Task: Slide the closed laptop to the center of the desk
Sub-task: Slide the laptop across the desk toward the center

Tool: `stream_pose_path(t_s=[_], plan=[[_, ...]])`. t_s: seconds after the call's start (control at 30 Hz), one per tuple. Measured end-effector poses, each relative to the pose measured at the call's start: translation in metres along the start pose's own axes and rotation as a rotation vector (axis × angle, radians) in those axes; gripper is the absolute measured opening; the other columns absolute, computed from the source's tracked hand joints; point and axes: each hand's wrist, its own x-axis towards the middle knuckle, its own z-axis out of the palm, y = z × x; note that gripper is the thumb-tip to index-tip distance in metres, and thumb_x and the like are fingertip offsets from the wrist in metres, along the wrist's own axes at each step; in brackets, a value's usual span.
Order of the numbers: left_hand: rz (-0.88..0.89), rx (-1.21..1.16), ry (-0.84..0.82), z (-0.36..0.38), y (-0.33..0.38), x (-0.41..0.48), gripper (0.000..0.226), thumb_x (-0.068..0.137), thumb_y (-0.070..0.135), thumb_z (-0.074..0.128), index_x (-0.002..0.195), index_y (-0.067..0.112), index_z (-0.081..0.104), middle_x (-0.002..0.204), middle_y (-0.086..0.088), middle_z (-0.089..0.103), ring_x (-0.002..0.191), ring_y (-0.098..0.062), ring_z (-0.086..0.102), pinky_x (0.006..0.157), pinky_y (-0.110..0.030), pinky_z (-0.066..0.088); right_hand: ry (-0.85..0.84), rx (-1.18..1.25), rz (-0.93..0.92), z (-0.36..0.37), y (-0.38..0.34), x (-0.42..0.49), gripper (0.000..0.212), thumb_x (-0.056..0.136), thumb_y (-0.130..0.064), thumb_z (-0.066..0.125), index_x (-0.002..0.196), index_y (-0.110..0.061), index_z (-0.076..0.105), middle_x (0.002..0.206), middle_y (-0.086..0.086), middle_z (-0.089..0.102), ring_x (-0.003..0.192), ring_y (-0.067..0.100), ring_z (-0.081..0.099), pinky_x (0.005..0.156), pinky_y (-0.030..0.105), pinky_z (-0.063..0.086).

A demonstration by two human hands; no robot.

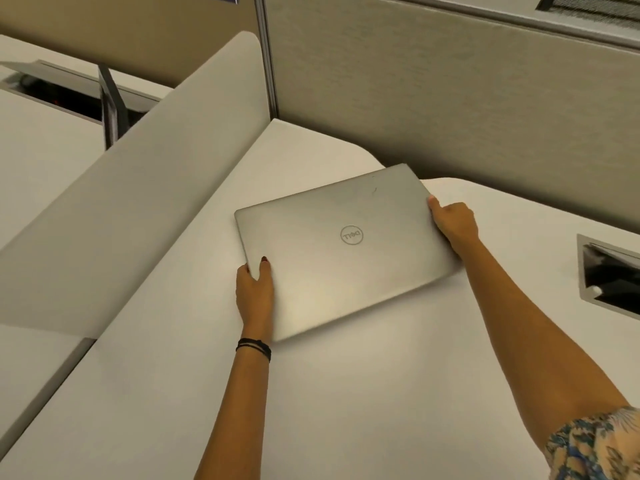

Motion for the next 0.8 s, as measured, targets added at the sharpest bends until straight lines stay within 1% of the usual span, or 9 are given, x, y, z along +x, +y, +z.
stream_pose_path(t_s=[0.03,0.07,0.13,0.23,0.33,0.43,0.57,0.7,0.8], plan=[[-0.002,-0.036,-0.004,0.0,-0.001,-0.002,0.041,0.093,0.039,0.049,0.121,0.009,0.05,0.118,-0.006,0.059,0.108,-0.026,0.056,0.098,-0.042,0.046,0.046,0.014,-0.023,0.001,0.007,-0.007,0.055,0.09,-0.056,0.037,0.065,-0.009,0.052,0.068,0.01,0.055,0.07,0.028,0.055,0.069,0.035,0.039],[-0.002,-0.071,-0.013,0.0,-0.002,-0.005,0.039,0.092,0.041,0.05,0.118,0.011,0.052,0.117,-0.006,0.06,0.106,-0.025,0.058,0.096,-0.042,0.048,0.082,0.04,-0.031,0.001,0.013,-0.015,0.055,0.09,-0.055,0.036,0.057,-0.012,0.043,0.059,0.005,0.048,0.059,0.022,0.048,0.064,0.033,0.036],[0.0,-0.143,-0.036,-0.001,-0.004,-0.009,0.035,0.091,0.044,0.052,0.108,0.013,0.054,0.109,-0.004,0.062,0.097,-0.023,0.06,0.09,-0.04,0.051,0.131,0.086,-0.016,0.0,0.023,-0.03,0.055,0.091,-0.056,0.033,0.055,-0.013,0.038,0.056,0.002,0.043,0.053,0.016,0.039,0.057,0.03,0.033],[0.019,-0.131,-0.034,-0.005,-0.006,-0.014,0.032,0.09,0.044,0.054,0.097,0.013,0.055,0.096,-0.003,0.061,0.084,-0.022,0.057,0.078,-0.036,0.05,0.151,0.109,0.032,-0.007,0.034,-0.053,0.055,0.091,-0.055,0.034,0.053,-0.015,0.036,0.057,0.001,0.042,0.053,0.016,0.039,0.054,0.029,0.031],[0.025,-0.109,-0.047,-0.012,-0.012,-0.021,0.033,0.089,0.044,0.055,0.093,0.012,0.056,0.088,-0.002,0.059,0.078,-0.022,0.055,0.073,-0.036,0.049,0.164,0.118,0.077,-0.015,0.049,-0.078,0.055,0.091,-0.055,0.035,0.055,-0.014,0.039,0.059,0.003,0.045,0.058,0.019,0.042,0.064,0.03,0.035],[0.03,-0.06,-0.078,-0.02,-0.019,-0.032,0.038,0.086,0.048,0.056,0.094,0.011,0.059,0.089,-0.004,0.062,0.08,-0.023,0.057,0.078,-0.043,0.053,0.17,0.114,0.124,-0.026,0.07,-0.111,0.056,0.091,-0.056,0.033,0.06,-0.01,0.041,0.065,0.007,0.047,0.064,0.025,0.045,0.066,0.032,0.035],[0.039,0.006,-0.137,-0.032,-0.03,-0.055,0.046,0.078,0.058,0.057,0.091,0.014,0.062,0.089,-0.004,0.065,0.081,-0.024,0.06,0.085,-0.048,0.053,0.223,0.163,0.175,-0.041,0.109,-0.16,0.056,0.09,-0.058,0.032,0.058,-0.012,0.032,0.061,0.007,0.042,0.059,0.024,0.04,0.061,0.033,0.032],[0.1,0.069,-0.208,-0.034,-0.025,-0.086,0.044,0.073,0.063,0.057,0.075,0.019,0.059,0.076,0.001,0.061,0.073,-0.022,0.056,0.077,-0.042,0.052,0.293,0.236,0.225,-0.06,0.147,-0.212,0.055,0.089,-0.059,0.031,0.06,-0.013,0.033,0.061,0.009,0.041,0.059,0.024,0.038,0.062,0.034,0.033],[0.176,0.119,-0.276,-0.027,-0.022,-0.111,0.047,0.073,0.064,0.055,0.076,0.017,0.059,0.078,0.0,0.063,0.074,-0.023,0.058,0.075,-0.039,0.051,0.339,0.271,0.283,-0.077,0.177,-0.243,0.056,0.088,-0.061,0.03,0.061,-0.012,0.034,0.063,0.011,0.042,0.061,0.025,0.039,0.063,0.036,0.034]])
